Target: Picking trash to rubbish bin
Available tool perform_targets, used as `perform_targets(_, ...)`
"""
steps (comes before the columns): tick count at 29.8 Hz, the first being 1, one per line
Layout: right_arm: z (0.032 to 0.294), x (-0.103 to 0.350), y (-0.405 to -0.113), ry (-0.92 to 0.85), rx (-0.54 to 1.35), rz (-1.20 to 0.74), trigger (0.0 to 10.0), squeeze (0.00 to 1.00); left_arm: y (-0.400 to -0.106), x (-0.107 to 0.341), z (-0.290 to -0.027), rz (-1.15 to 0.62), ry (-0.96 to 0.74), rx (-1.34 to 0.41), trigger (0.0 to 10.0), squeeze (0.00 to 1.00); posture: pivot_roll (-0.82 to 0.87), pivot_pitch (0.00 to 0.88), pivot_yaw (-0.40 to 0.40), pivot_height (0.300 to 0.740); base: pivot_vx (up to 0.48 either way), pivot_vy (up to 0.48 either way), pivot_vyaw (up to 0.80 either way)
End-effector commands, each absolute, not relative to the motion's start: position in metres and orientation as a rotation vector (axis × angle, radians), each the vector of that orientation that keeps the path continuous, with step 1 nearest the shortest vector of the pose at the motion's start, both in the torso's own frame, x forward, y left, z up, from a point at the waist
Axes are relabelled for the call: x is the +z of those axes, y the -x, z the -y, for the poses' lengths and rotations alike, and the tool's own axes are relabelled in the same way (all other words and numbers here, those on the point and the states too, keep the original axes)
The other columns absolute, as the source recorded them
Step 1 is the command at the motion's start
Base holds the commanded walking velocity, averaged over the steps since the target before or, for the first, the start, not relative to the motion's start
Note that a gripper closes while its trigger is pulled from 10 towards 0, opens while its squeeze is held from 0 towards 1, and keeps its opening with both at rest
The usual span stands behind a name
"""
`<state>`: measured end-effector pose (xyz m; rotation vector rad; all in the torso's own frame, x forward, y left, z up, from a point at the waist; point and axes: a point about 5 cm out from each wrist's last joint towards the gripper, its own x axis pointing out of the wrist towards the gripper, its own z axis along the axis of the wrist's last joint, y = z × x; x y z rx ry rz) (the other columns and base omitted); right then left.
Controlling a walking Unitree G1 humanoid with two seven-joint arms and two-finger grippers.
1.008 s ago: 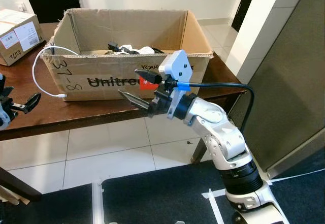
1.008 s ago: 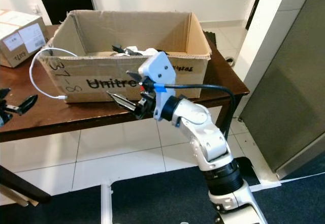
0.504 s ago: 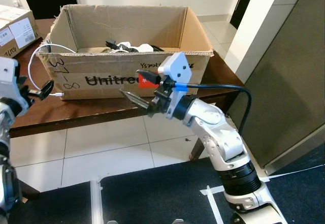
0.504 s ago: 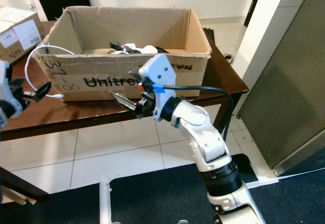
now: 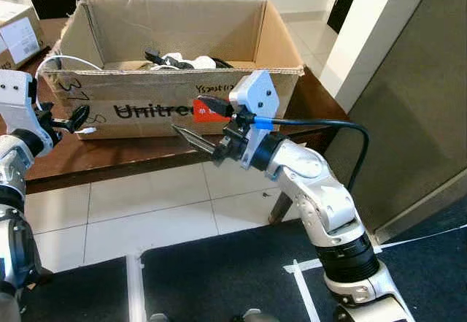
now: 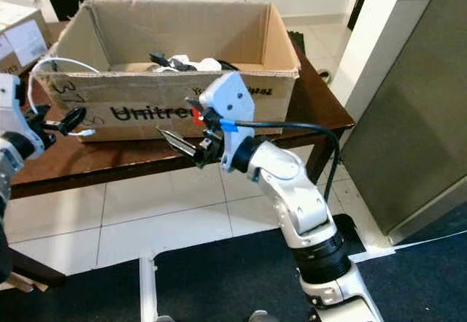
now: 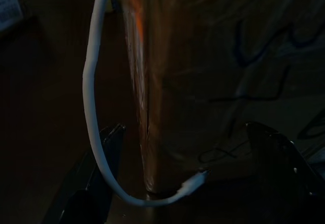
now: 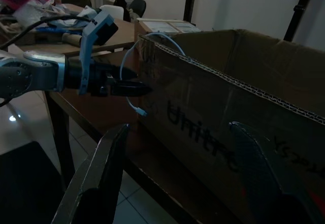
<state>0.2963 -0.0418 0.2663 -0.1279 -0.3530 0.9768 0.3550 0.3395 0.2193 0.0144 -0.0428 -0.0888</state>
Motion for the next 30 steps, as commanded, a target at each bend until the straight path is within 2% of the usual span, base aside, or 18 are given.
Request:
perform_targets(1, 0.038, 0.269, -0.291, 0.138, 1.009, 0.364, 10.0, 0.0, -0.351, 0.217, -0.347, 0.029, 0.028, -0.064, 10.0, 0.0, -0.07, 0.217, -0.038, 0.74, 0.0, 0.0, 0.0)
perform_targets(7, 0.036, 0.271, -0.289, 0.145, 1.02, 0.366, 10.0, 0.0, -0.347, 0.22, -0.351, 0.024, 0.045, -0.125, 10.0, 0.0, -0.07, 0.209, -0.041, 0.74, 0.0, 0.0, 0.0)
perform_targets(8, 0.036, 0.271, -0.289, 0.146, 1.021, 0.366, 10.0, 0.0, -0.345, 0.221, -0.354, 0.026, 0.057, -0.131, 1.7, 0.0, -0.07, 0.207, -0.044, 0.74, 0.0, 0.0, 0.0)
perform_targets(10, 0.036, 0.271, -0.289, 0.146, 1.022, 0.366, 10.0, 0.0, -0.344, 0.221, -0.355, 0.027, 0.061, -0.132, 1.7, 0.0, -0.07, 0.207, -0.044, 0.74, 0.0, 0.0, 0.0)
perform_targets(11, 0.035, 0.271, -0.289, 0.146, 1.023, 0.366, 10.0, 0.0, -0.343, 0.222, -0.356, 0.028, 0.065, -0.131, 0.0, 0.0, -0.06, 0.204, -0.045, 0.74, 0.0, 0.0, 0.0)
perform_targets(24, 0.035, 0.273, -0.288, 0.15, 1.018, 0.372, 10.0, 0.0, -0.337, 0.237, -0.365, 0.081, 0.073, -0.173, 0.0, 0.0, -0.07, 0.187, -0.034, 0.74, 0.0, 0.0, 0.0)
perform_targets(30, 0.035, 0.274, -0.289, 0.147, 1.016, 0.378, 10.0, 0.0, -0.329, 0.271, -0.374, 0.159, 0.027, -0.245, 0.0, 0.0, -0.05, 0.184, -0.034, 0.74, 0.0, 0.0, 0.0)
